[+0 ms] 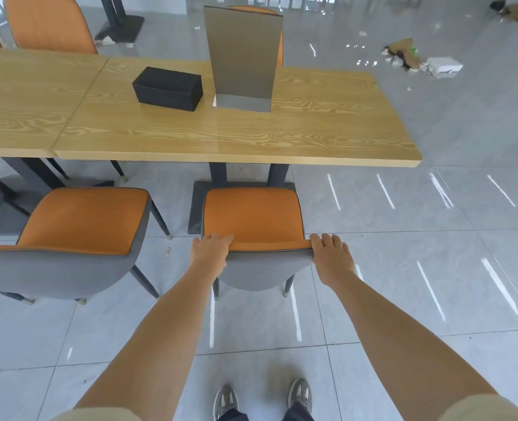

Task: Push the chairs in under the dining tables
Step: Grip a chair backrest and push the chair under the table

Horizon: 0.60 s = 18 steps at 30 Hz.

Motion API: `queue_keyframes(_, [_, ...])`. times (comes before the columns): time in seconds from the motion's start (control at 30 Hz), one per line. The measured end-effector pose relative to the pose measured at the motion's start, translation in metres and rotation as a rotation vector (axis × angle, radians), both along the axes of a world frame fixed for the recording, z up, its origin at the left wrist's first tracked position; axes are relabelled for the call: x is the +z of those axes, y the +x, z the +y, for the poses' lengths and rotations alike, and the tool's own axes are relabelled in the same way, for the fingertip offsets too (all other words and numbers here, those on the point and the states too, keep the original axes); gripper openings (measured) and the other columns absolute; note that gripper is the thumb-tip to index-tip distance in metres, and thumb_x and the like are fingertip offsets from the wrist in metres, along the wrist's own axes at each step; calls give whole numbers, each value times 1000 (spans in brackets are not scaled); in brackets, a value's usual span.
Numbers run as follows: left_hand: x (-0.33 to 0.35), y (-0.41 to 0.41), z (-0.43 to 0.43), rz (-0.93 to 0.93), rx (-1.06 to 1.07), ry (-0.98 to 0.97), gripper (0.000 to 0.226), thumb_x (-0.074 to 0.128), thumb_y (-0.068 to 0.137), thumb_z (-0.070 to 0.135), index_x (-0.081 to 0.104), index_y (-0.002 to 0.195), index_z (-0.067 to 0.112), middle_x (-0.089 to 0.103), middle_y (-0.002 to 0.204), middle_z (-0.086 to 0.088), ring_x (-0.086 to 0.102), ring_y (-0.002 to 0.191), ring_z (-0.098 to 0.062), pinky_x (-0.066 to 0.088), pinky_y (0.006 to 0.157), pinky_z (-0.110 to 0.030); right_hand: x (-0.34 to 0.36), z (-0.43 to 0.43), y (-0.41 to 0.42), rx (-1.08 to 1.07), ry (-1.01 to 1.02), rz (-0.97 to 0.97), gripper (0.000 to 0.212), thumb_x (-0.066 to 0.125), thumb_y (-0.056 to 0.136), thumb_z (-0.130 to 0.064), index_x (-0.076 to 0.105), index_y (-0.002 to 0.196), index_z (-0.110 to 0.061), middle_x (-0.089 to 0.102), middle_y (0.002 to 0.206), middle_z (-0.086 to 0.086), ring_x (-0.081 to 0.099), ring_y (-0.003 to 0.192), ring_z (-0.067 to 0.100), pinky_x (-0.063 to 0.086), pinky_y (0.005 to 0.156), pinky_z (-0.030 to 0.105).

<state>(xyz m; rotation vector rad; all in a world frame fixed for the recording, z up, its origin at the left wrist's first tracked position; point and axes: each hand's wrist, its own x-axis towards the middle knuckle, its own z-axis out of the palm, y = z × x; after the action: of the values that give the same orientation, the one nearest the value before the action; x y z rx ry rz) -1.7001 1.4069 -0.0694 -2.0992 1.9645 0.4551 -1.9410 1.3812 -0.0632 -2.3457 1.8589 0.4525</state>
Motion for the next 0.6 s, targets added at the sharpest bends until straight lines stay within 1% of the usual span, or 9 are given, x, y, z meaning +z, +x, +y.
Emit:
queue_keyframes(0.1, [0,1,1,-19,-20,-15,55,62,89,19,36,137,18,48,135,-7,41,129,-25,35,104,-37,-1,0,0,-1,16,-23,60,56,90,-9,24,140,-13,34,143,10,30,134,31,26,113,36])
queue_keyframes(0.17, [2,2,3,-25,-57,-22,63,63,88,25,30,141,17,41,142,-7,35,135,-25,32,108,-38,-1,1,0,-8,24,-35,59,55,90,-11,23,140,-13,34,143,11,29,134,31,25,113,36])
queue_keyframes(0.27, [9,3,5,-26,-118,7,79,59,88,38,13,148,18,17,157,-8,13,146,-26,17,118,-43,1,3,2,-25,44,-83,55,50,95,-19,22,141,-11,30,147,11,25,137,31,22,116,37])
queue_keyframes(0.33, [16,1,5,-12,-143,40,84,55,89,46,2,150,21,3,160,-6,2,149,-25,9,120,-45,4,4,1,-14,51,-127,54,45,97,-28,21,142,-9,27,149,12,22,139,30,20,117,38])
queue_keyframes(0.4, [22,-6,5,-3,-178,66,86,49,90,52,-4,150,21,-5,161,-6,-3,149,-24,5,120,-45,7,6,-2,10,48,-184,57,44,98,-33,20,143,-9,25,150,11,20,141,29,18,117,37])
queue_keyframes(0.47, [29,-19,4,0,-215,73,85,42,91,57,-7,150,19,-8,160,-5,-5,149,-23,3,120,-43,11,8,-8,23,44,-260,58,44,98,-33,19,144,-8,25,151,11,18,143,27,17,118,36])
queue_keyframes(0.53, [36,-36,-1,17,-227,42,81,33,93,59,-9,150,19,-9,160,-4,-7,149,-21,1,121,-42,17,8,-18,12,43,-336,60,44,98,-32,16,146,-8,23,153,10,16,145,25,16,118,35])
queue_keyframes(0.6, [42,-58,-9,32,-227,-11,76,25,95,57,-10,149,18,-10,160,-3,-9,148,-19,-1,121,-41,22,4,-33,-10,44,-385,62,41,99,-31,10,148,-9,15,157,9,11,147,24,14,119,34])
